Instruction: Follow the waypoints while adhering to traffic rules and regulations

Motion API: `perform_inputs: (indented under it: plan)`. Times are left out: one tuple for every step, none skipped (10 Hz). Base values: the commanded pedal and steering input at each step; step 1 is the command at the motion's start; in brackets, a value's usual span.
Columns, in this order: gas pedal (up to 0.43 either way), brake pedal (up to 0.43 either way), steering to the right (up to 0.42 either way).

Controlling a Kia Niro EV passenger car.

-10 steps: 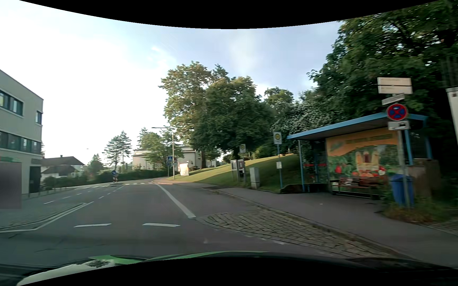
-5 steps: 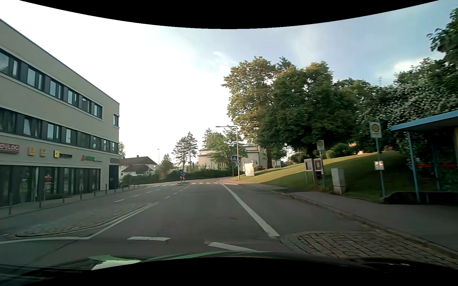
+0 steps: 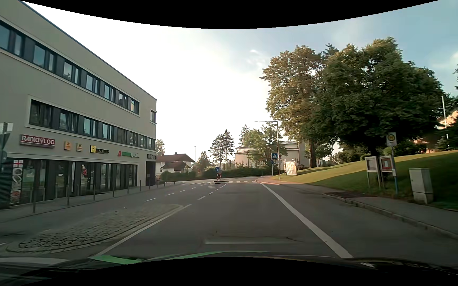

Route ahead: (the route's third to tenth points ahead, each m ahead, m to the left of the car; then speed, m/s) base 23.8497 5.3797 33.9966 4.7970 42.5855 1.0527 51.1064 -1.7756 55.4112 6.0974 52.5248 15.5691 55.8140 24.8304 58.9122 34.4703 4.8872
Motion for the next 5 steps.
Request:
perform_inputs:
  plan:
    - [0.248, 0.000, -0.129]
    - [0.248, 0.000, -0.081]
    - [0.248, 0.000, -0.041]
    - [0.248, 0.000, -0.007]
    - [0.248, 0.000, 0.016]
